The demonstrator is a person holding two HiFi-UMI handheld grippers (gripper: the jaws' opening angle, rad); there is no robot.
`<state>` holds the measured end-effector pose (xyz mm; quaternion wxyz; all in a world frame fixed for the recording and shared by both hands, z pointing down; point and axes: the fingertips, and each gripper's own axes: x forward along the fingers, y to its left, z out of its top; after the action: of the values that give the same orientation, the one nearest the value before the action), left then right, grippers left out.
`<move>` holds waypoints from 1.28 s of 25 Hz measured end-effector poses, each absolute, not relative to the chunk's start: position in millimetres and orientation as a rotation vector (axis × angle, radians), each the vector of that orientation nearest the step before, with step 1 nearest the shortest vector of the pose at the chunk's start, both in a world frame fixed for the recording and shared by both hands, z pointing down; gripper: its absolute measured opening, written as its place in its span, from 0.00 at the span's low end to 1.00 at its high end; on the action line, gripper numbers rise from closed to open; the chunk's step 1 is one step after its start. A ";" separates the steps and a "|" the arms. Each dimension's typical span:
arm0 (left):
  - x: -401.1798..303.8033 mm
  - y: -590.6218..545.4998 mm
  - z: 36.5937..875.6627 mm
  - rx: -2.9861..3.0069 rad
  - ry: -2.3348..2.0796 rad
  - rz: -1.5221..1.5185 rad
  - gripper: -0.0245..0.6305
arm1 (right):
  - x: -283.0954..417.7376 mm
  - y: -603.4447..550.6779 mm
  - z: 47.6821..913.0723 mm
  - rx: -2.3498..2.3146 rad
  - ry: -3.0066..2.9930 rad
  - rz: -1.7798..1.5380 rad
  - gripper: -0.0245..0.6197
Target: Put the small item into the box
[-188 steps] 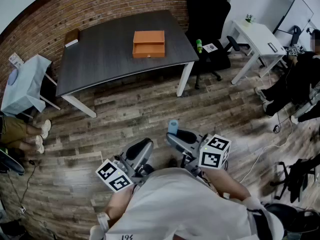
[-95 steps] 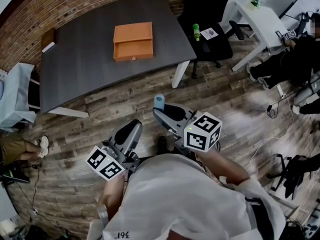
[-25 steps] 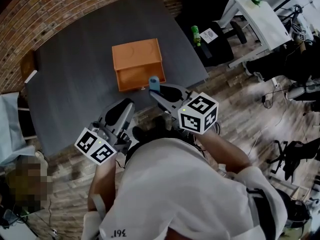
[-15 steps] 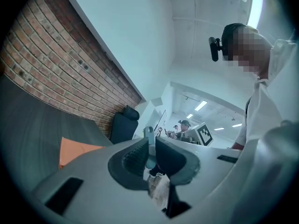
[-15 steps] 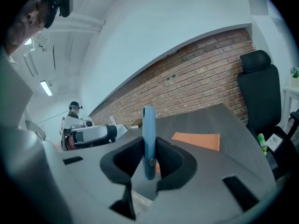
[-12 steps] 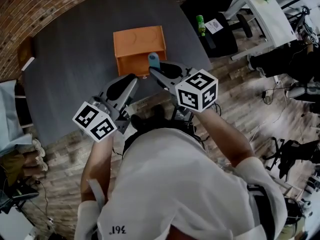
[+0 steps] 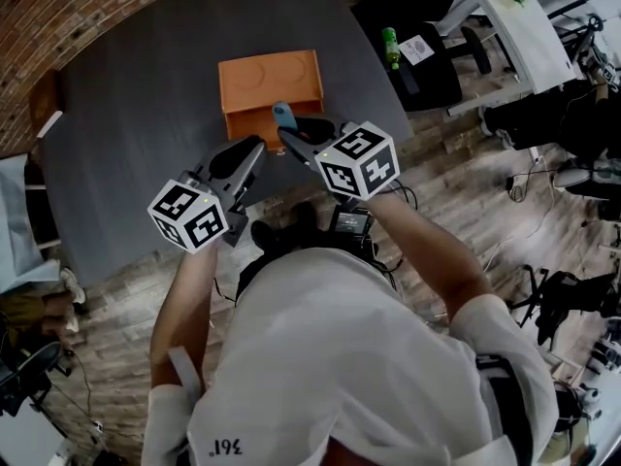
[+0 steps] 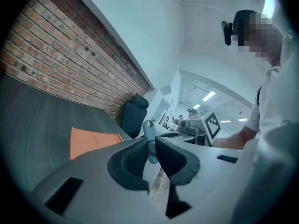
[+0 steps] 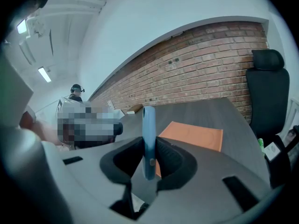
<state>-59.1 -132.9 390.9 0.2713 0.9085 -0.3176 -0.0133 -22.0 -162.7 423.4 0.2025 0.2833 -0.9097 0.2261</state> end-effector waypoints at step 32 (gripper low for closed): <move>-85.4 -151.0 525.1 2.183 -0.952 0.251 0.18 | -27.3 -192.9 591.0 0.511 -2.087 0.453 0.19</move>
<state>-85.4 -151.0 525.1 0.3648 0.8488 -0.3700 0.0976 -27.3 -192.9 591.0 0.4553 0.2071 -0.8462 0.1834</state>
